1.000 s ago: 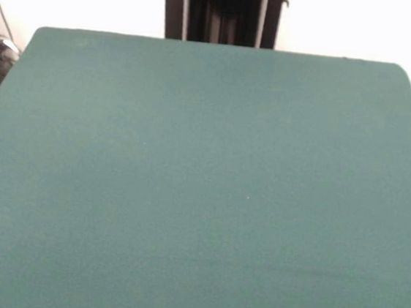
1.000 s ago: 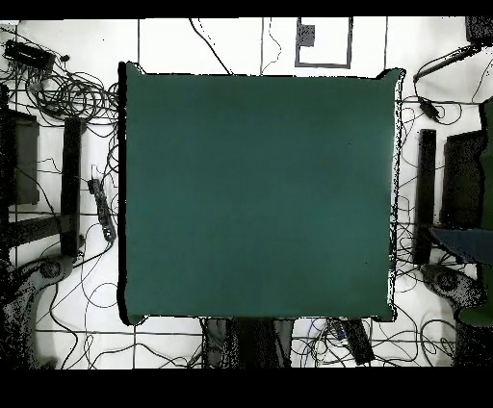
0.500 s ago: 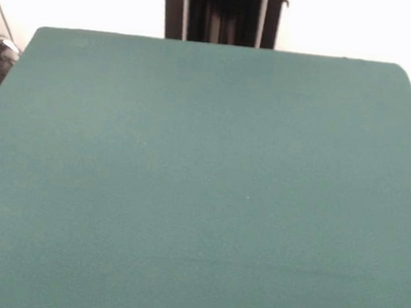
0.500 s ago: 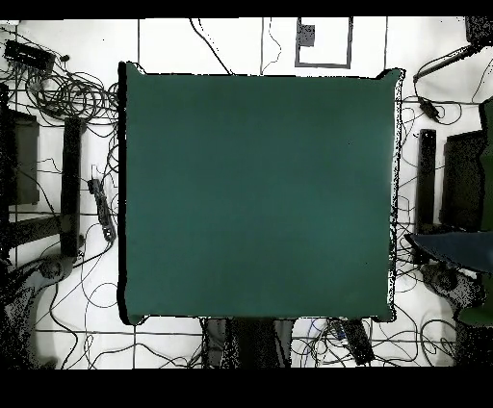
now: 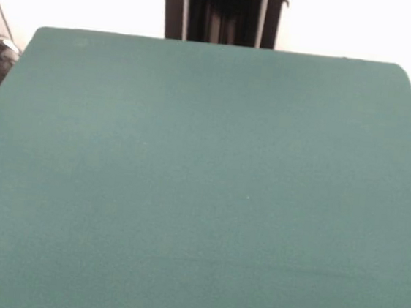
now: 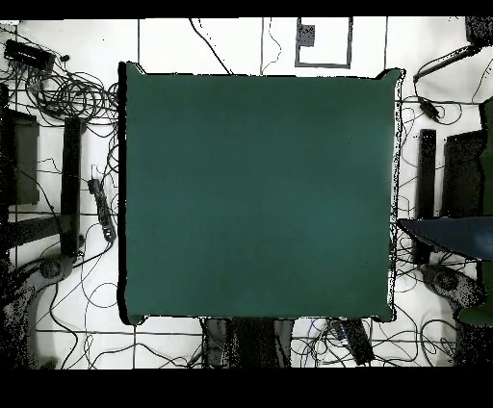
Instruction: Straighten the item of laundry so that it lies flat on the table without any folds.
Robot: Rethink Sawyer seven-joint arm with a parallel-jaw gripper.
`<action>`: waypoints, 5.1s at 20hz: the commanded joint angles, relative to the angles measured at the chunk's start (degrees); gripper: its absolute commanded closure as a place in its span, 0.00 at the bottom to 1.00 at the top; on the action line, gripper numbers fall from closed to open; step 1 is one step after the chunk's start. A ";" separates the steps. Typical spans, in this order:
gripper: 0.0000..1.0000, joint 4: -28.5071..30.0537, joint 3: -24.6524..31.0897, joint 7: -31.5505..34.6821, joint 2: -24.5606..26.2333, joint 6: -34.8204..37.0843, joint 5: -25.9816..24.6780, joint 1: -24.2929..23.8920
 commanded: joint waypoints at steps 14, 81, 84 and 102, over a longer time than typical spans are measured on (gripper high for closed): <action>1.00 13.85 -4.81 20.21 -0.55 -6.05 5.40 9.34; 1.00 26.14 -14.38 42.47 2.84 -11.62 14.10 29.59; 1.00 26.99 -14.97 43.49 2.86 -13.23 13.67 30.63; 1.00 31.97 -18.70 47.19 3.87 -19.46 14.11 37.58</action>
